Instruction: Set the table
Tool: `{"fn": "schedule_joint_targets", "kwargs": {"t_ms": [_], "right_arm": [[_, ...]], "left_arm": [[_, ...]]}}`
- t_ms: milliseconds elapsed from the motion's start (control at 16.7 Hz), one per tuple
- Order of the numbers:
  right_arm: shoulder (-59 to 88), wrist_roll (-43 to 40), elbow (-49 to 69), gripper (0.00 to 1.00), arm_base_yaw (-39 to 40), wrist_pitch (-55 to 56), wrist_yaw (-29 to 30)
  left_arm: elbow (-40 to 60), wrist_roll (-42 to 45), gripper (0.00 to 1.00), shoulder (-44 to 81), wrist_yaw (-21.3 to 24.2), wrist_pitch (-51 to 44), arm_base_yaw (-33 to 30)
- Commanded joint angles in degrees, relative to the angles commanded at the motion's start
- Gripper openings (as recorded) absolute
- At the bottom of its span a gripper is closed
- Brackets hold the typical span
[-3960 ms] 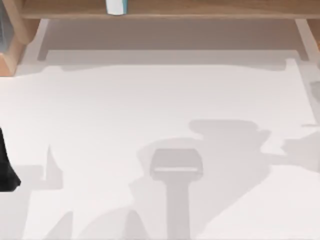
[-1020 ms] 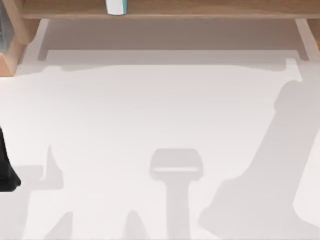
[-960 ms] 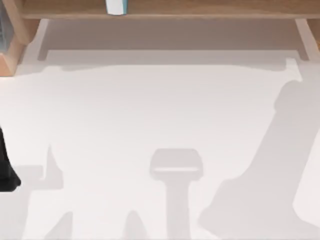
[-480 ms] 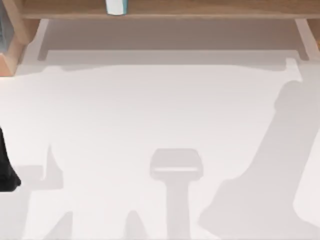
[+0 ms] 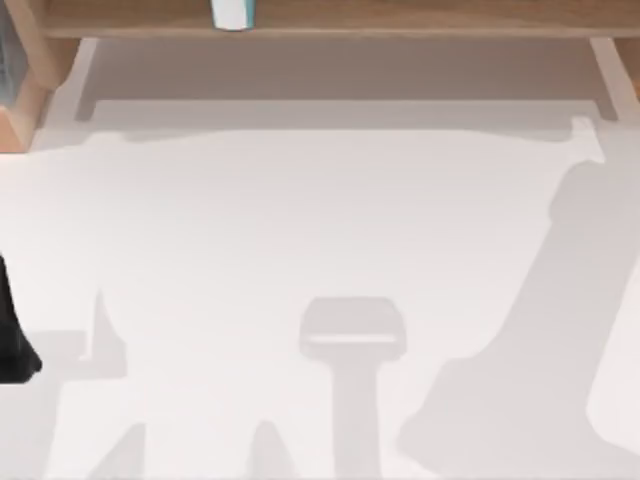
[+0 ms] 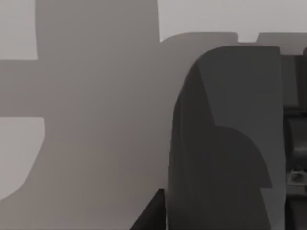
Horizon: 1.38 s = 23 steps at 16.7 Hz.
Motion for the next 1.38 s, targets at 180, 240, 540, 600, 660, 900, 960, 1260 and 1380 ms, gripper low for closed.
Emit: {"fn": "schedule_joint_targets", "kwargs": {"t_ms": [180,240,540,600,660,900,960,1260,1380], "right_arm": [[-0.73,-0.04,0.09,0.0,-0.07,-0.06,-0.07],[-1.8,-0.27,-0.29,0.0,-0.12,-0.08,-0.22],[-13.14,-1.86,-6.66,0.0,-1.65,2.84,-2.13],[-16.29,-2.17,-8.46,0.0,-2.15,4.15,-2.69],[-19.58,-2.5,-10.51,0.0,-2.76,5.59,-3.23],[-32.6,-3.99,-22.17,0.0,-6.36,11.2,-4.79],[-35.64,-4.42,-25.82,0.0,-7.38,12.47,-4.98],[-48.19,-6.84,-46.5,0.0,-12.02,18.03,-4.68],[-51.6,-7.92,-55.13,0.0,-13.4,19.97,-4.07]], "left_arm": [[0.0,0.0,1.0,0.0,0.0,0.0,0.0],[0.0,0.0,1.0,0.0,0.0,0.0,0.0],[0.0,0.0,1.0,0.0,0.0,0.0,0.0],[0.0,0.0,1.0,0.0,0.0,0.0,0.0],[0.0,0.0,1.0,0.0,0.0,0.0,0.0],[0.0,0.0,1.0,0.0,0.0,0.0,0.0],[0.0,0.0,1.0,0.0,0.0,0.0,0.0],[0.0,0.0,1.0,0.0,0.0,0.0,0.0],[0.0,0.0,1.0,0.0,0.0,0.0,0.0]]}}
